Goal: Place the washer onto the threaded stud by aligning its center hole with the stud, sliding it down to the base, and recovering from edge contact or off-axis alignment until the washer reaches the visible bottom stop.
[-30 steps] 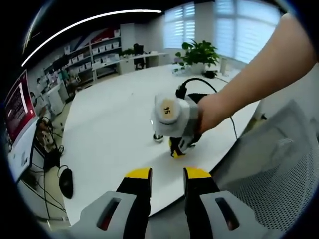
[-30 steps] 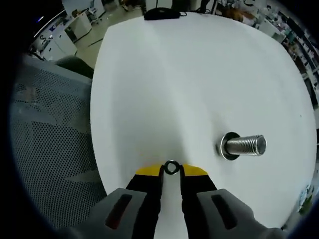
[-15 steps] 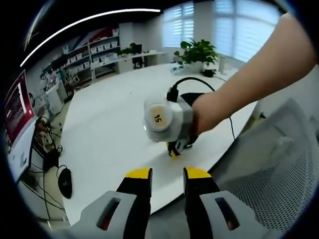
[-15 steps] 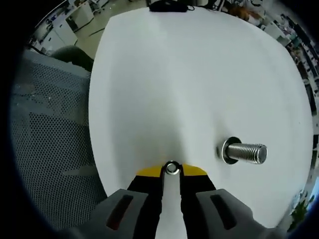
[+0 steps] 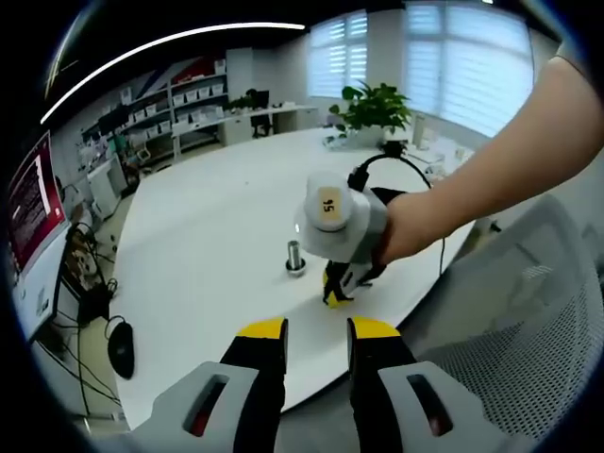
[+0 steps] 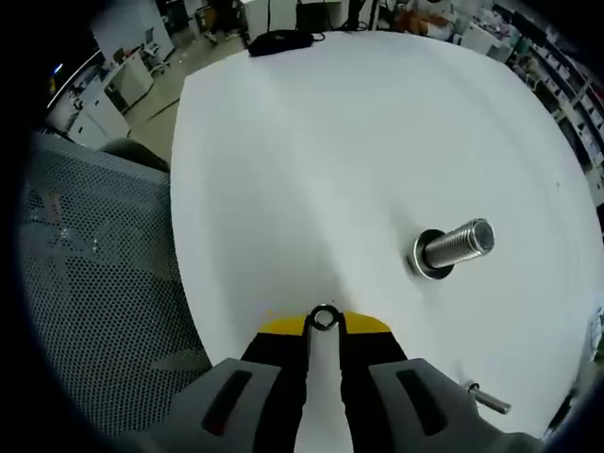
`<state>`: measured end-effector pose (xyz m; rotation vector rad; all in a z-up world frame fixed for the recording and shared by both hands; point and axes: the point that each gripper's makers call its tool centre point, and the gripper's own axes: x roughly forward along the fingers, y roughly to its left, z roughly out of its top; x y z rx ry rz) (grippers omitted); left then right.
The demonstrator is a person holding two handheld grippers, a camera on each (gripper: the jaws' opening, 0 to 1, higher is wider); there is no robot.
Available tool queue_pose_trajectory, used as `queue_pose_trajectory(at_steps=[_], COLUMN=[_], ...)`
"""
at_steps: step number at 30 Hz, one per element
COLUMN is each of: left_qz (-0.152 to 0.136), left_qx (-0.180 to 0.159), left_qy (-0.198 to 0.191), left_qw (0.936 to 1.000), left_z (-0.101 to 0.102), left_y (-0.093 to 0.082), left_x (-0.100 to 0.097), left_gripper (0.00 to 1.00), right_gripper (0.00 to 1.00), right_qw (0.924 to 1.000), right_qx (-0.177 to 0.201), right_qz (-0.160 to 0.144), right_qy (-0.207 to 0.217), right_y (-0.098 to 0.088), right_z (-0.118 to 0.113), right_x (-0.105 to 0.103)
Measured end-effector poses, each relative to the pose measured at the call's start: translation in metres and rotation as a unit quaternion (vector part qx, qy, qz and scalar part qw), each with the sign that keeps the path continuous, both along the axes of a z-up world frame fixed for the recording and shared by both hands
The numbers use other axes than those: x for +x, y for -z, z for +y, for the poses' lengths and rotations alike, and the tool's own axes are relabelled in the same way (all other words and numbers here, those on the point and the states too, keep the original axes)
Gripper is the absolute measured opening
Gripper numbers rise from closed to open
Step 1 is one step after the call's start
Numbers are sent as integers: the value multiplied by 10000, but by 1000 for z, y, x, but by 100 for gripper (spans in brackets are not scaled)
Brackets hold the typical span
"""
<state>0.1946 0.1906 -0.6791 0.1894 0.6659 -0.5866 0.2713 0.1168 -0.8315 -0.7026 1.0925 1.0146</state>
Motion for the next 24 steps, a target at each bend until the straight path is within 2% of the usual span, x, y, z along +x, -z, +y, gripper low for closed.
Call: queue_pose_trajectory(at_steps=[5,9,13,16,20,24], left_qz=[-80,-119,86,2,-13,77], left_qx=[-61,-107,-46,-43,-86,25], left_qy=[-16,-70,29,37,12,119], left_qw=[9999,9998,9999,10000,10000,9999], left_z=[-1,1,-2,-2,-2,-4], left_y=[-4,-6,3,0,-1,3], left_x=[1,3,-1,0,0,-3], left_gripper=[23,23,24,23,23,23], right_gripper=[13,13,13,14,14,14], right_qw=[9990,9970,9943,9918,9895,9881], right_qx=[222,341,351,372,372,374], right_qz=[-4,-166,-338,-464,-618,-721], right_qy=[399,667,946,1130,1249,1306], right_y=[-15,-29,-40,-48,-60,-66], right_z=[-15,-37,-64,-82,-101,-112], right_x=[12,26,39,47,51,54])
